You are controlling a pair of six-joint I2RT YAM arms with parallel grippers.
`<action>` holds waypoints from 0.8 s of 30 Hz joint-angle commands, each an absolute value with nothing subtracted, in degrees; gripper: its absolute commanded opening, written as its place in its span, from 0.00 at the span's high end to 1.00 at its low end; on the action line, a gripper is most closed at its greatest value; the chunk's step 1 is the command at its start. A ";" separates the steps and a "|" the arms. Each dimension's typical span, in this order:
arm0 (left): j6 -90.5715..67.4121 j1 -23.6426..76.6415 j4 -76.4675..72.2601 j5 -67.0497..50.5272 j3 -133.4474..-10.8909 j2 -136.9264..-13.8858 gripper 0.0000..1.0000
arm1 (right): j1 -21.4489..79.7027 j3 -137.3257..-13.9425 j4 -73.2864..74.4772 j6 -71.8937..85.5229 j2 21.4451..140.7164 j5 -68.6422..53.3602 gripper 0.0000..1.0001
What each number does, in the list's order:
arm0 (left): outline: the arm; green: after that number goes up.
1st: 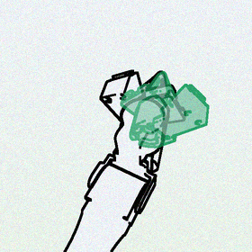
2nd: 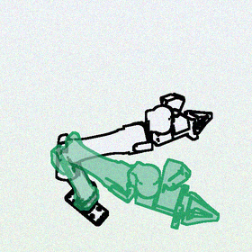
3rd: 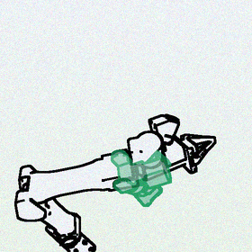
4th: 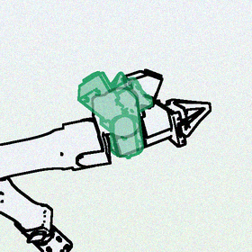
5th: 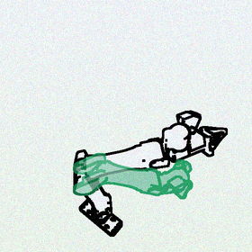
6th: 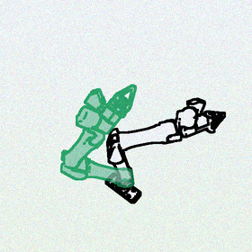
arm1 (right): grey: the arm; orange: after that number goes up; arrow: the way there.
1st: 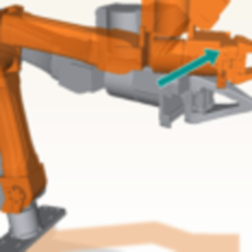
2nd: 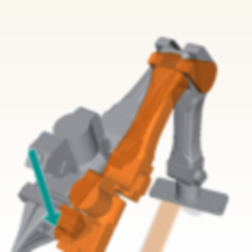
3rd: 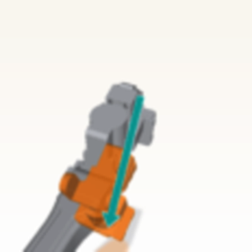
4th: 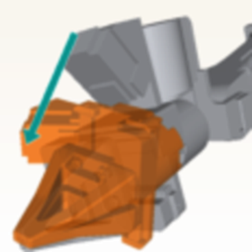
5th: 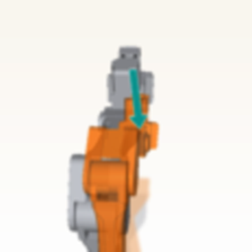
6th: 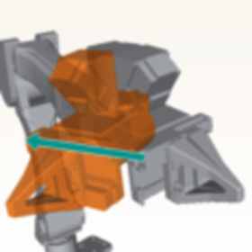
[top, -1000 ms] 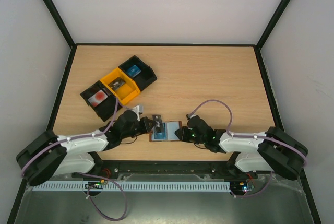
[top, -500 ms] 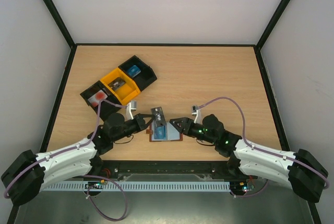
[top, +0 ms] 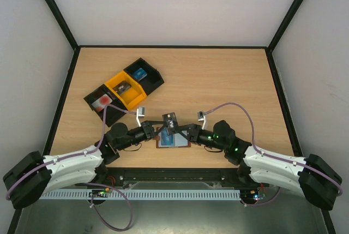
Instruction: Take the credit cards out of the card holder
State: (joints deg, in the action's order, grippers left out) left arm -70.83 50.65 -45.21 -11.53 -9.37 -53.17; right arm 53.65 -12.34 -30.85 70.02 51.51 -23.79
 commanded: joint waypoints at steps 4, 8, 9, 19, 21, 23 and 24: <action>-71.47 52.19 -52.82 -10.61 -9.27 -56.68 0.97 | 53.96 -10.77 -36.40 69.91 50.59 -26.93 0.80; -71.26 52.43 -51.96 -10.09 -9.34 -56.85 0.91 | 53.92 -9.26 -35.91 68.60 48.39 -26.42 0.97; -70.86 52.36 -50.93 -9.87 -9.51 -56.24 0.86 | 53.95 -9.01 -35.76 68.15 47.74 -26.73 0.98; -52.63 52.17 -12.12 -8.88 -21.43 -43.20 0.41 | 53.90 -14.03 -18.09 53.01 41.94 -32.61 0.98; -49.11 51.89 -4.82 -9.01 -24.12 -40.93 0.39 | 53.96 -14.94 -16.46 50.84 42.12 -35.43 0.98; -45.84 51.51 1.38 -10.01 -26.63 -39.33 0.37 | 53.95 -16.27 -14.98 48.73 42.55 -38.40 0.98; -44.25 51.38 4.12 -10.75 -27.72 -38.73 0.37 | 53.96 -16.74 -14.50 47.85 42.69 -39.66 0.98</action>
State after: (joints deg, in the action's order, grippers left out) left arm -53.91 52.01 -13.28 -9.56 -23.49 -41.19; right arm 53.65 -13.39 -19.53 54.85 42.83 -32.86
